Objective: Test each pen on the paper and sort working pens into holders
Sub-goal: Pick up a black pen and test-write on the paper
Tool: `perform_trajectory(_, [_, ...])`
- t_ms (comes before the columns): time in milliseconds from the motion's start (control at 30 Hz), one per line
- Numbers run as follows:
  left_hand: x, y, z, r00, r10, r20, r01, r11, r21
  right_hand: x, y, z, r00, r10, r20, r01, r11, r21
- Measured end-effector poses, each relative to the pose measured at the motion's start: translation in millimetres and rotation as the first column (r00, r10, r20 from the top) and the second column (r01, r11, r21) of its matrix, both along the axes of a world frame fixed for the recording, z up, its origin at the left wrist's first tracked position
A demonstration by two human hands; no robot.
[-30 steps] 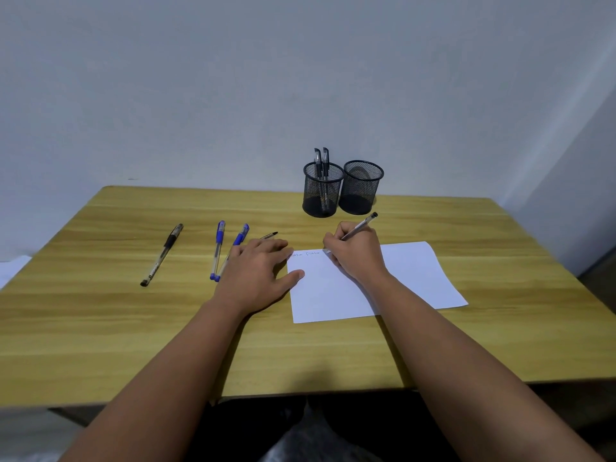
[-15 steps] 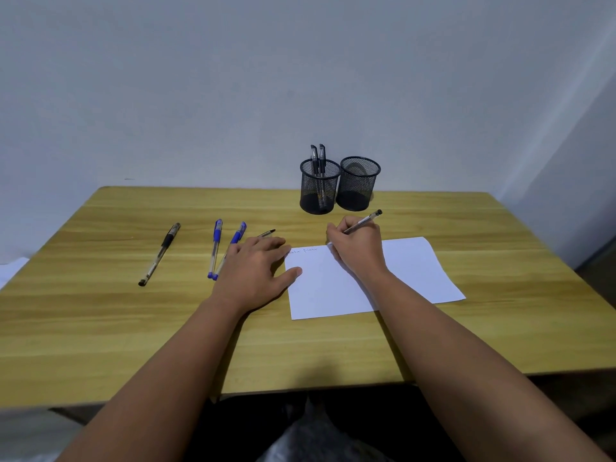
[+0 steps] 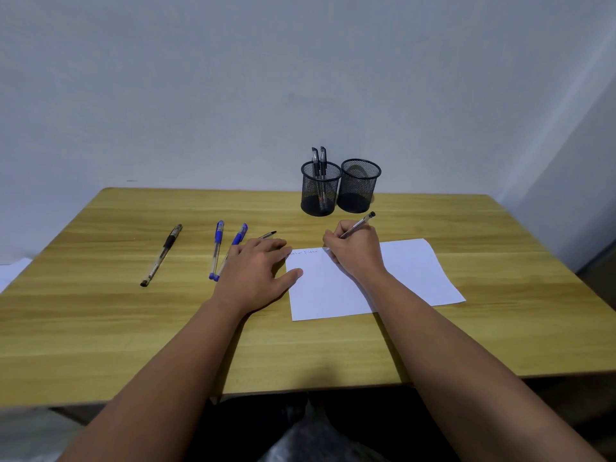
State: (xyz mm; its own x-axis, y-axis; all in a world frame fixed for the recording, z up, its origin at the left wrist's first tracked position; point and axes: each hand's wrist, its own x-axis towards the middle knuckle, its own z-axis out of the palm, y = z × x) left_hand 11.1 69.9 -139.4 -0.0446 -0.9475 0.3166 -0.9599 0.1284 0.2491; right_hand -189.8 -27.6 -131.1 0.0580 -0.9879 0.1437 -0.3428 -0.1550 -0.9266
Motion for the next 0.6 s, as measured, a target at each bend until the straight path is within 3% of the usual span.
perform_trajectory(600, [0.0,-0.6,-1.4,1.000,-0.004,-0.004,0.004,1.000,-0.023,-1.3,-1.3,0.7,0.998,-0.052,-0.031,0.050,0.997,-0.059])
